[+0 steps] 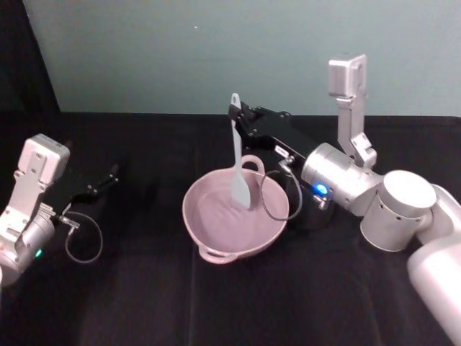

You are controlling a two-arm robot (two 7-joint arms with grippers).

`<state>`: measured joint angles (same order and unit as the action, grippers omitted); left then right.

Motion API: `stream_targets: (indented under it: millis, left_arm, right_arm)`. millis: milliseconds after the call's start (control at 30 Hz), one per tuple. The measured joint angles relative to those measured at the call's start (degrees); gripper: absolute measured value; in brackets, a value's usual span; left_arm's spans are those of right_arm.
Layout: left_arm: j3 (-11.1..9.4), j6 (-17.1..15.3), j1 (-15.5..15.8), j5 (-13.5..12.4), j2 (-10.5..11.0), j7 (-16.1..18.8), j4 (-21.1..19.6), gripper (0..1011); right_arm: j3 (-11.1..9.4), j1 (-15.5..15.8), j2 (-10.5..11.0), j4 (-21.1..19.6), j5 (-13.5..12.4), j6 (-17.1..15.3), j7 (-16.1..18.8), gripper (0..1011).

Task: Use the one hand to pick up the spoon and stir the clear water in the bowl.

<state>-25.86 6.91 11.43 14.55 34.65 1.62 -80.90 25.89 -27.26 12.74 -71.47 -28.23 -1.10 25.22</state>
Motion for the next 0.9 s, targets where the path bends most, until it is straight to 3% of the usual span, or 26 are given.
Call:
stream_targets:
  millis: [500, 900]
  left_arm:
    - [0.00, 0.00, 0.00, 0.00, 0.00, 0.00, 0.00, 1011]
    - [0.00, 0.00, 0.00, 0.00, 0.00, 0.00, 0.00, 1011]
  right_arm:
    - [-1.27, 2.70, 1.73, -6.81, -0.75, -0.56, -0.78, 114]
    - [-3.76, 2.40, 5.98, -19.09, -0.93, -1.74, -2.16, 114]
